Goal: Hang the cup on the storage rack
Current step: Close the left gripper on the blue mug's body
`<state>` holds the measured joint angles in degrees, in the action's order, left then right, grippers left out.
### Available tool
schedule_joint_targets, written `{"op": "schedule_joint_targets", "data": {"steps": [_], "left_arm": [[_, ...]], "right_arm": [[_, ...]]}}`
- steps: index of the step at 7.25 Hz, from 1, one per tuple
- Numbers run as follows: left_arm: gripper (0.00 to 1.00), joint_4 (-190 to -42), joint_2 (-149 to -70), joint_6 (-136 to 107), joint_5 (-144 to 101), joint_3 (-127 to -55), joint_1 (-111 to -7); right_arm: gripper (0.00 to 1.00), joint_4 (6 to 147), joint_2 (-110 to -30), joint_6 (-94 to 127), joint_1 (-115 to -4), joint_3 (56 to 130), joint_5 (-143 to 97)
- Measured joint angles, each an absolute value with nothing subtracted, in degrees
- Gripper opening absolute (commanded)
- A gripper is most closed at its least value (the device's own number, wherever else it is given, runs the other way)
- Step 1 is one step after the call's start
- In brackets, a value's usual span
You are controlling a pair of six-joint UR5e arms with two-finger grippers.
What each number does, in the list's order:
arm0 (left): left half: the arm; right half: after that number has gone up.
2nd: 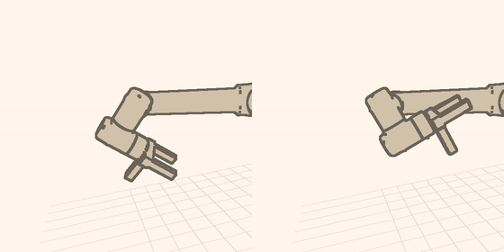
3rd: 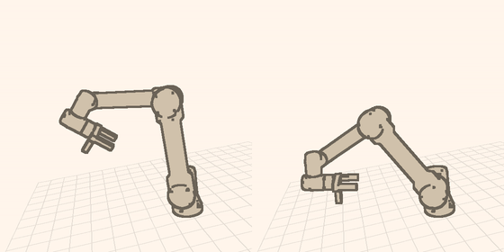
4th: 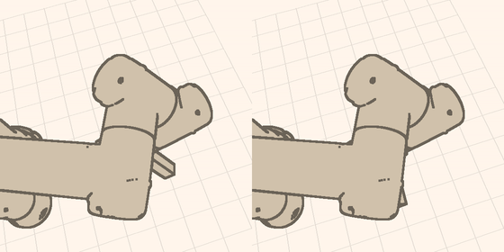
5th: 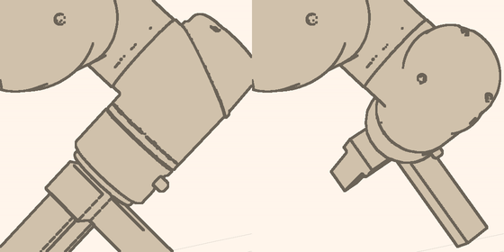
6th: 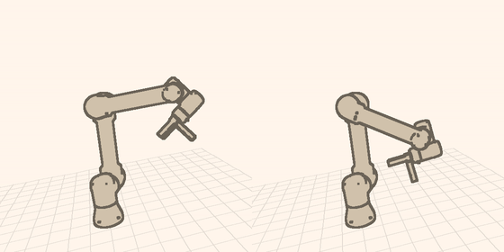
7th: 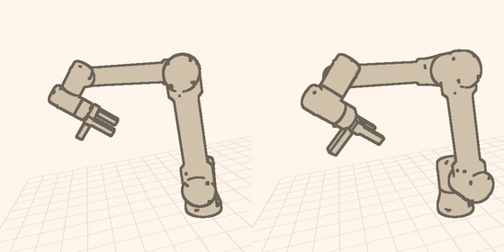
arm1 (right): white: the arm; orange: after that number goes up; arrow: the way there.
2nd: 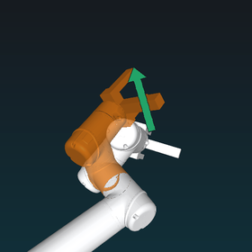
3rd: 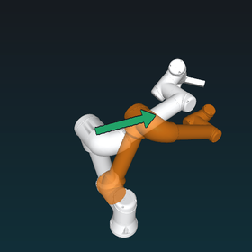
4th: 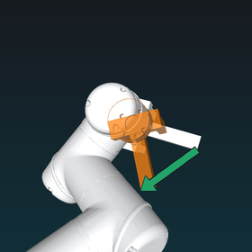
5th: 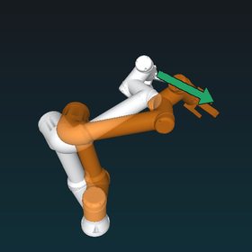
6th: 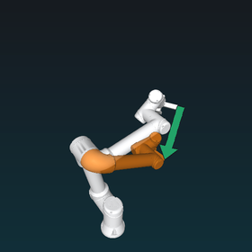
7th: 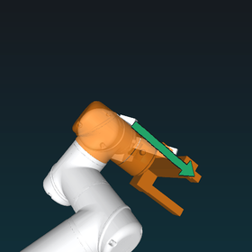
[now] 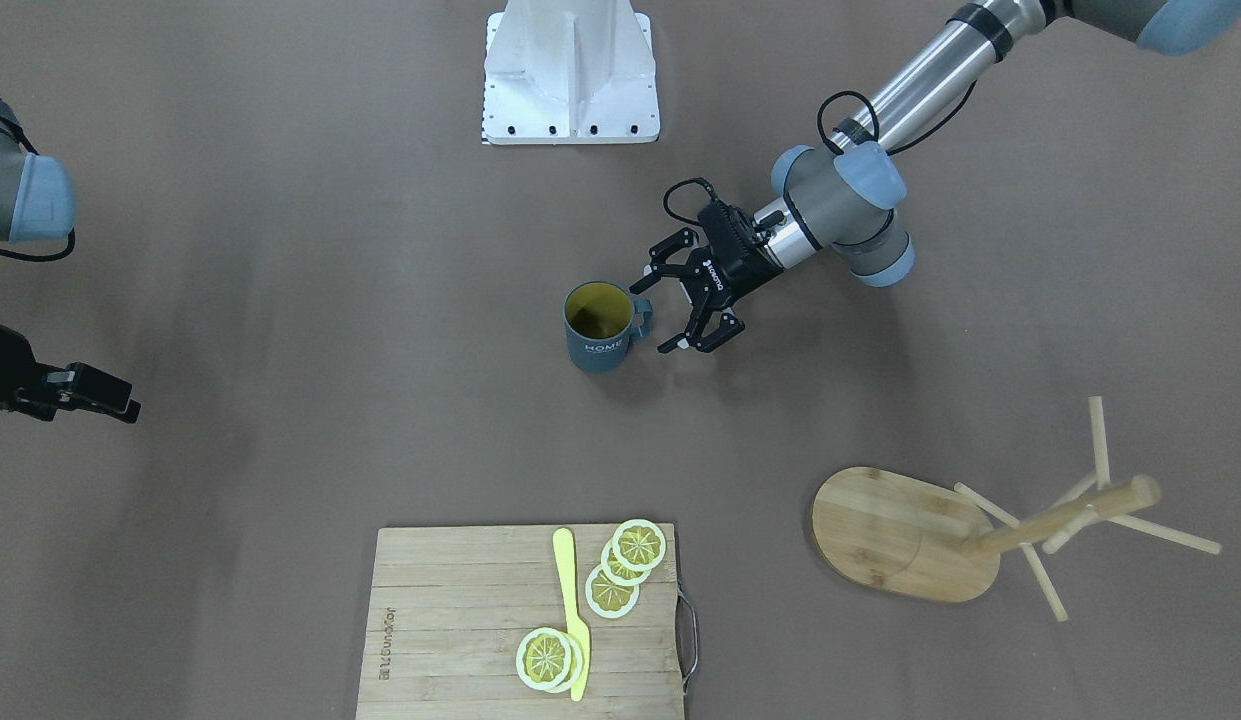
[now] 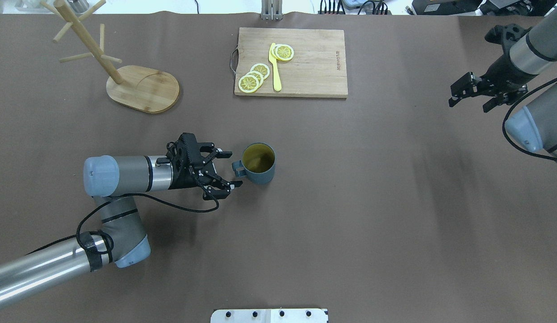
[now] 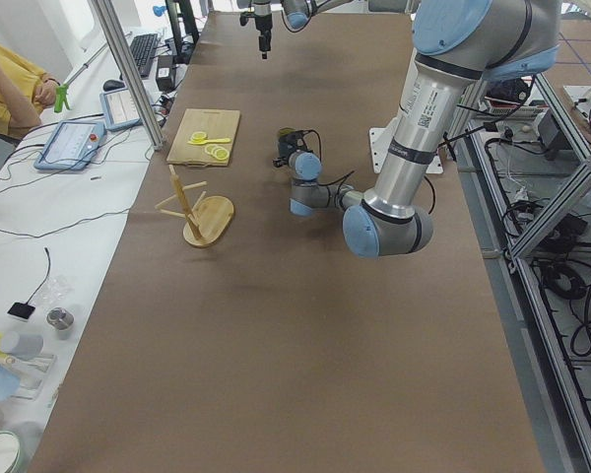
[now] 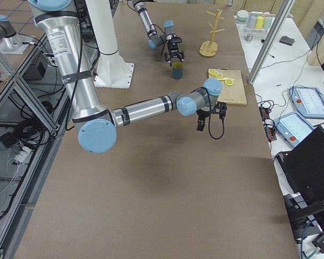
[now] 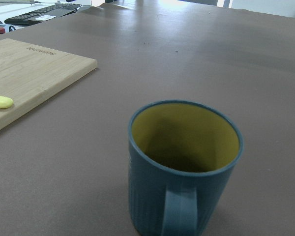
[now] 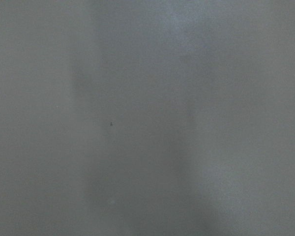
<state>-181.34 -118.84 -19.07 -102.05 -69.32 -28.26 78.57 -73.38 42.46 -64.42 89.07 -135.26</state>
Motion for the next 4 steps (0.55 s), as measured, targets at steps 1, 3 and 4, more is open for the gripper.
{"op": "schedule_joint_targets", "data": {"steps": [1, 3, 4], "left_arm": [[0.65, -181.39, -119.05, -19.09, -101.17, -69.03, -27.90], [0.63, -181.35, -119.16, -19.17, -100.44, -68.83, -27.33], [0.60, -181.33, -119.11, -19.21, -100.37, -68.78, -27.11]], "right_arm": [[1.00, 78.58, -73.38, 42.48, -64.42, 89.03, -135.26], [1.00, 78.57, -73.39, 42.54, -64.42, 89.06, -135.26], [1.00, 78.58, -73.38, 42.59, -64.43, 89.17, -135.26]]}}
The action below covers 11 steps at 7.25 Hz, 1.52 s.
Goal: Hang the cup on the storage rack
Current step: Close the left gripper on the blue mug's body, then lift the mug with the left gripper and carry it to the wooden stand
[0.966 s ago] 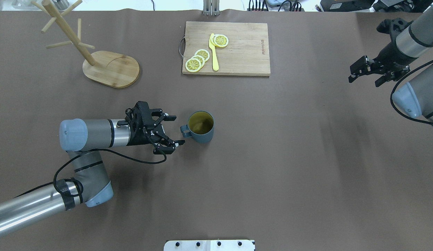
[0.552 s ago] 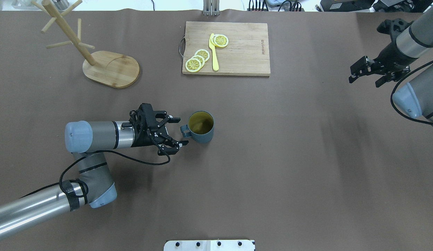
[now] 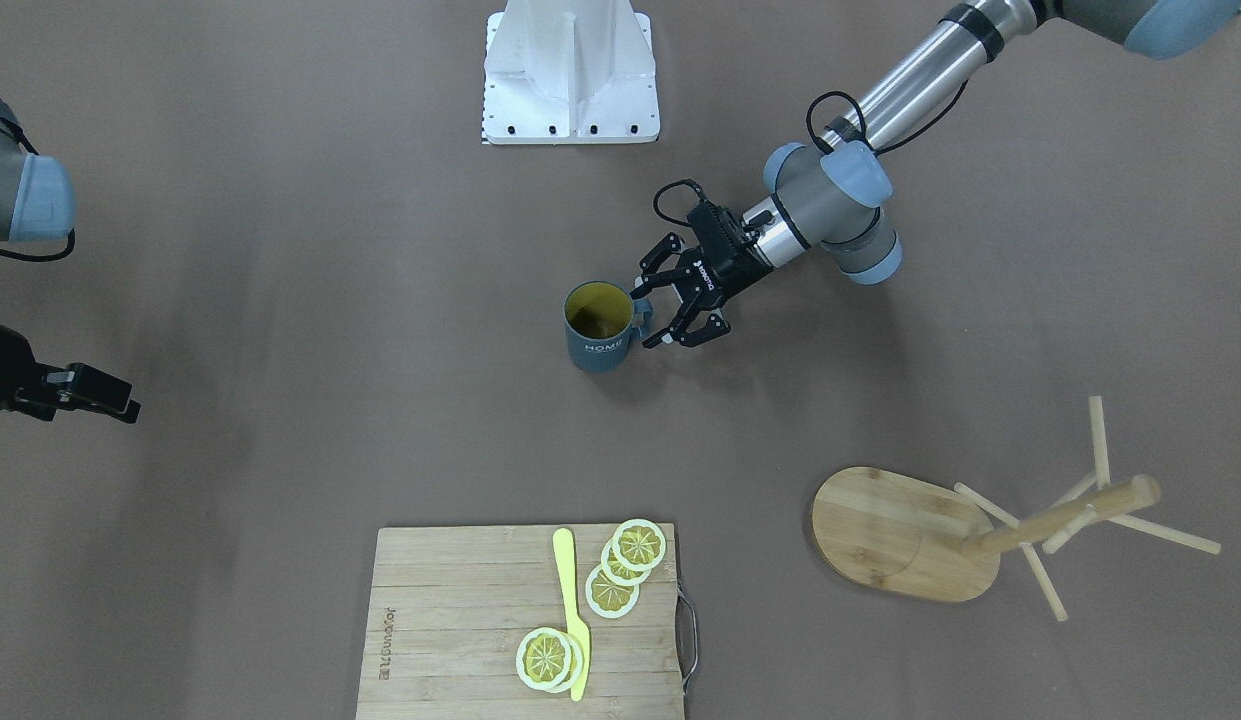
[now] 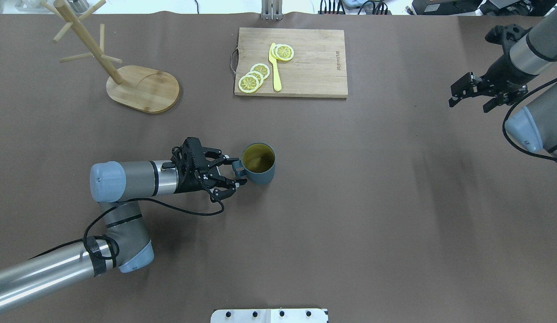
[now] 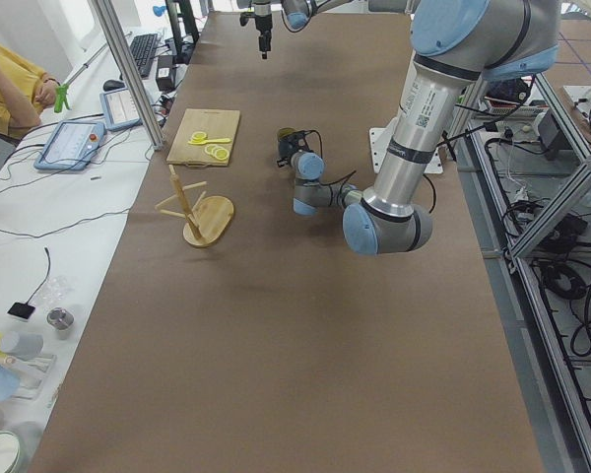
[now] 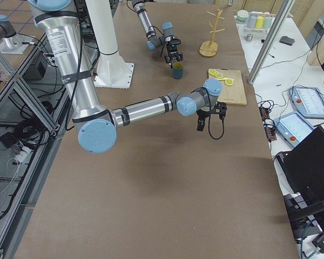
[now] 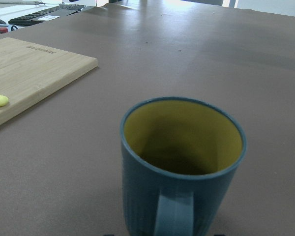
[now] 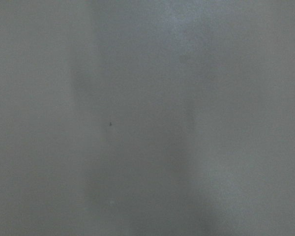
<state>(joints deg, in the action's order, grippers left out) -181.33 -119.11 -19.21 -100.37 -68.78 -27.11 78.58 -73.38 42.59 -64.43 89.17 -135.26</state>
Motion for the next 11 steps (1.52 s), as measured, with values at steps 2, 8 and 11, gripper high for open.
{"op": "schedule_joint_targets", "data": {"steps": [2, 8, 11], "left_arm": [[0.59, -181.26, -118.81, -19.24, -100.29, -68.56, -26.73], [0.00, -181.33, -118.56, -23.43, -97.87, -68.85, -26.38], [0.00, -181.50, -117.71, -40.09, -92.37, -72.24, -26.55]], "right_arm": [[1.00, 78.57, -73.36, 42.62, -64.44, 89.37, -135.26], [1.00, 78.58, -73.65, 42.48, -64.45, 89.48, -135.26], [1.00, 78.50, -73.66, 42.53, -64.51, 89.63, -135.26]]}}
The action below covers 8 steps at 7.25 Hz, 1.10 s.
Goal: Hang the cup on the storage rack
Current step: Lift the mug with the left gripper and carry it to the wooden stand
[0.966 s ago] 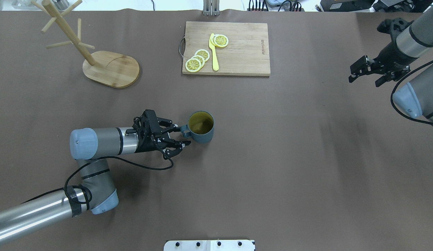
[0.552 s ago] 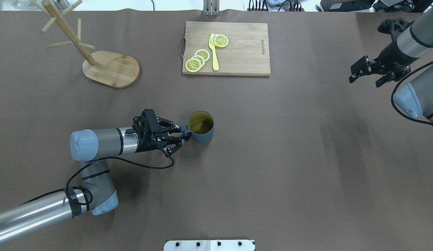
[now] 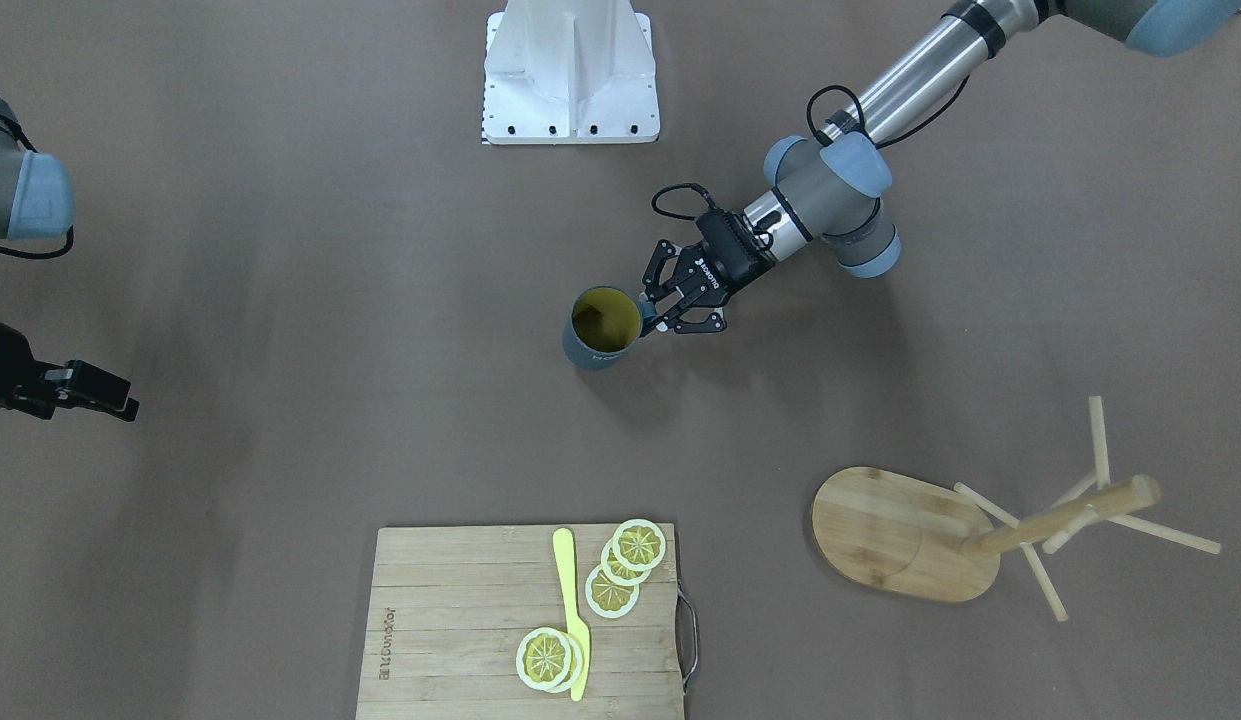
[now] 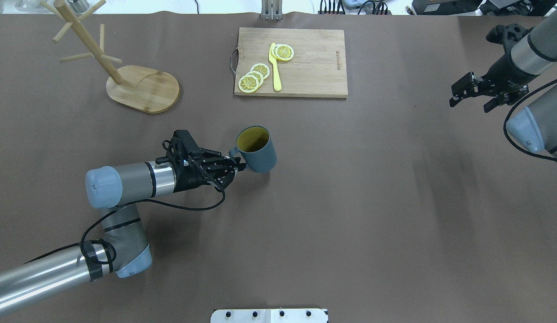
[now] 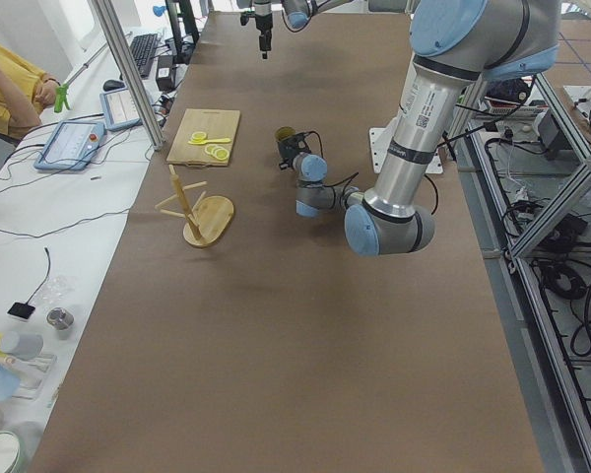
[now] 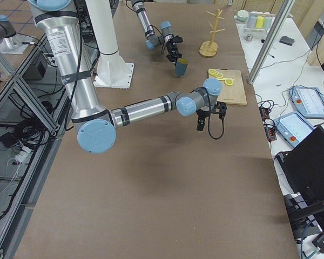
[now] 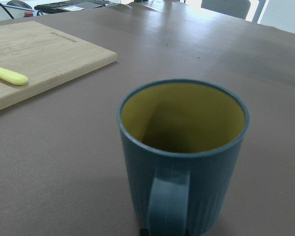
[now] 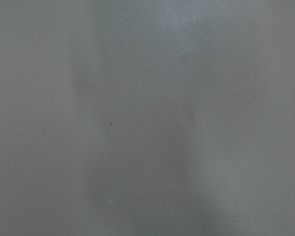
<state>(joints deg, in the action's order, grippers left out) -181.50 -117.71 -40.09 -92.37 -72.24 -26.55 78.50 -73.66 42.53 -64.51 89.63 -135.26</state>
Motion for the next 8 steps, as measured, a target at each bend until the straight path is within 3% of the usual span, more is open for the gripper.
{"op": "schedule_joint_targets", "data": {"steps": [8], "left_arm": [[0.00, -194.46, -116.33, -91.70, -72.99, -73.62, -31.20]], "right_arm": [[1.00, 78.49, -73.43, 42.31, -65.71, 89.55, -135.18]]}}
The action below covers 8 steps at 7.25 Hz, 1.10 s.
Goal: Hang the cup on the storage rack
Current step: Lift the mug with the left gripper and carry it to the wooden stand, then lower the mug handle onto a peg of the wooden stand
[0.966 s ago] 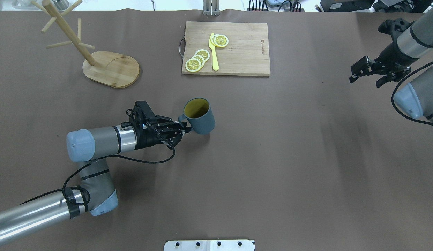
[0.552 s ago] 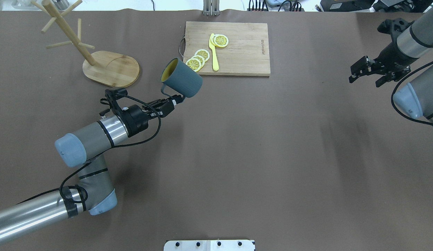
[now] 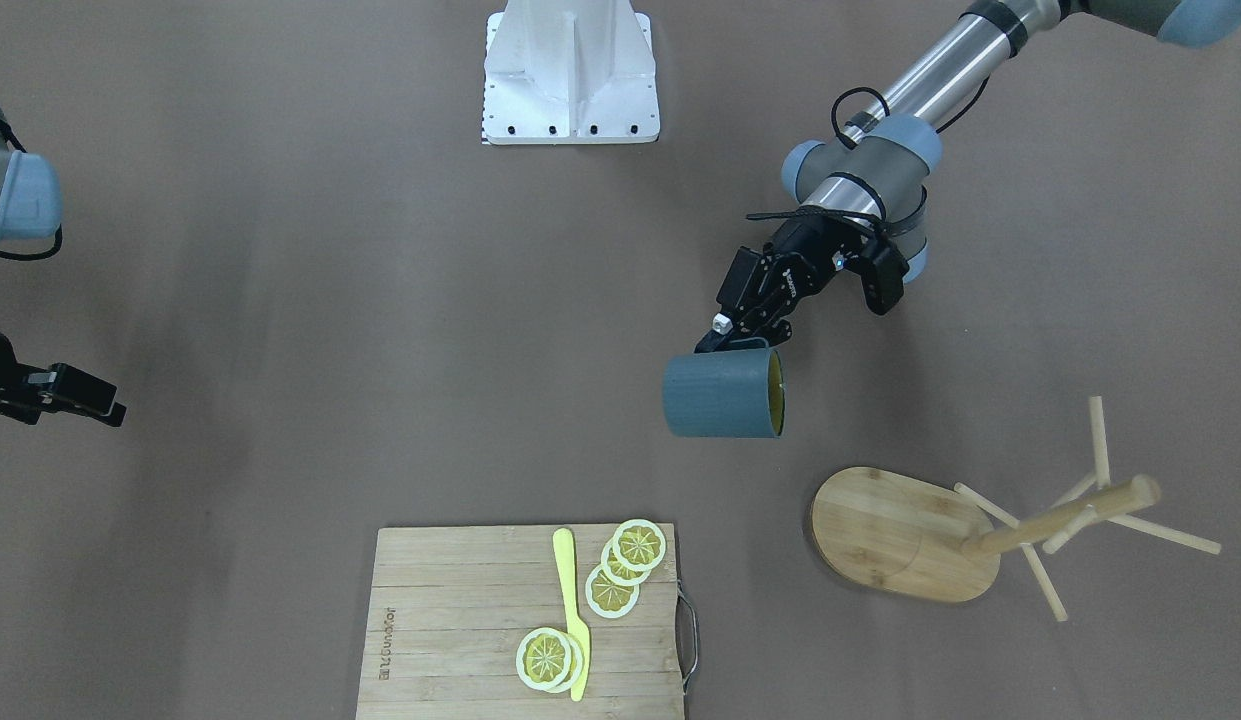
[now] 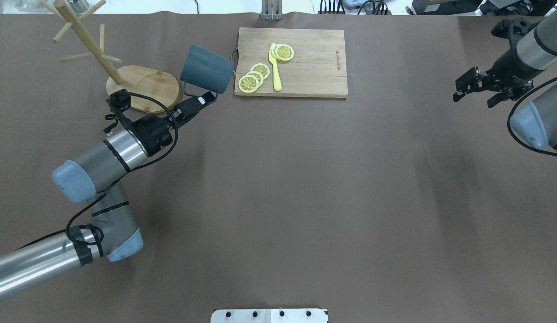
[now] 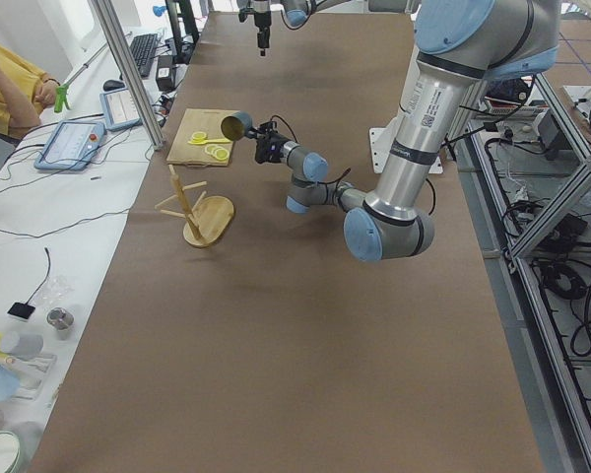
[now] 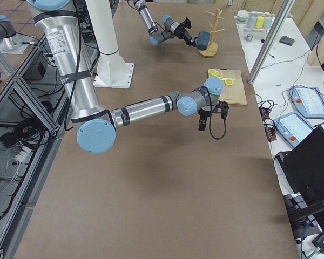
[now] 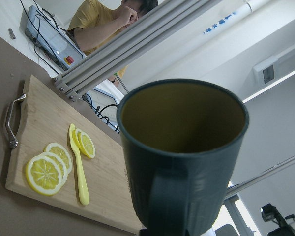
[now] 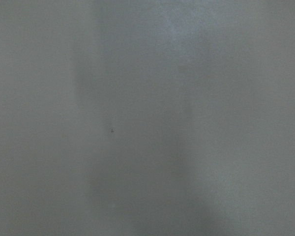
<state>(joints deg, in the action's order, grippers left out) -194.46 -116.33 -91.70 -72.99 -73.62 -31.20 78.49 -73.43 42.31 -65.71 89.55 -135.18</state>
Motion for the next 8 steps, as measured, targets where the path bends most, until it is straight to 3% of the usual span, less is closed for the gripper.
{"op": "schedule_joint_targets", "data": {"steps": [8], "left_arm": [[0.00, -190.56, -117.17, -134.99, -73.28, -73.34, -42.84]], "right_arm": [[1.00, 77.45, -73.50, 42.69, -66.23, 90.21, -135.18]]}}
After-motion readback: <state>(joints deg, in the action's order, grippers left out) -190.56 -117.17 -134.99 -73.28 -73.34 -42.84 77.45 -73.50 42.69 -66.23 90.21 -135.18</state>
